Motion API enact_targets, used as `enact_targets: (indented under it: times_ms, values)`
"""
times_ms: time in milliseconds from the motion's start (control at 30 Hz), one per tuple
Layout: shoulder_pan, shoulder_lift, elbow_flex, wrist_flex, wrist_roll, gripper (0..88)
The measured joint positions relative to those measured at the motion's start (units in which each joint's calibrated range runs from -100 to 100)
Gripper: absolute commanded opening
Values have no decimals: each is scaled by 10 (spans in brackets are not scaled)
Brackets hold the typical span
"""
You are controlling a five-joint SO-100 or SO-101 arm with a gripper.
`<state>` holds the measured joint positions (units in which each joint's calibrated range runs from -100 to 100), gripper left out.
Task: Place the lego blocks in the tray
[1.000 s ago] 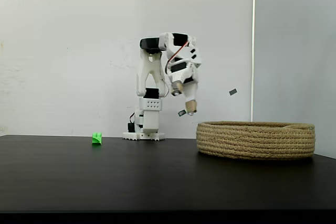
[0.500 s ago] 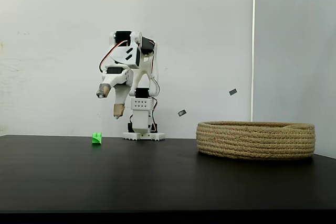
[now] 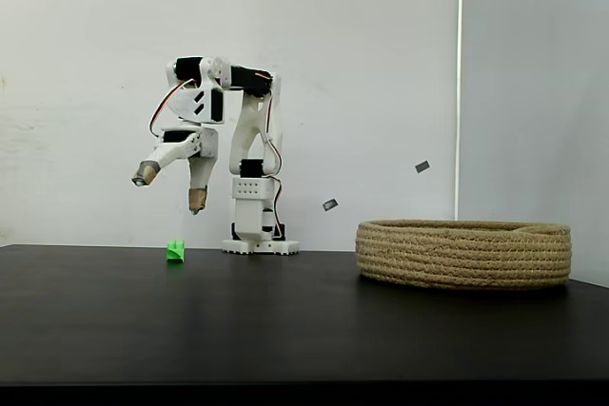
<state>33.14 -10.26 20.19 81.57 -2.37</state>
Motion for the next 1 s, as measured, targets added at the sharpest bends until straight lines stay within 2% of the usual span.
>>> enact_targets:
  times_ms: [133,233,467,733,833,1000]
  values:
    - [15,0,38,2,-83,566]
    - [37,0,87,-4,-119,563]
    - [103,-25,236,-130,-134,561]
    - [114,-56,287,-155,-134,515]
    - [106,-73,302,-155,-134,365]
    - [101,-88,338,-189,-134,2]
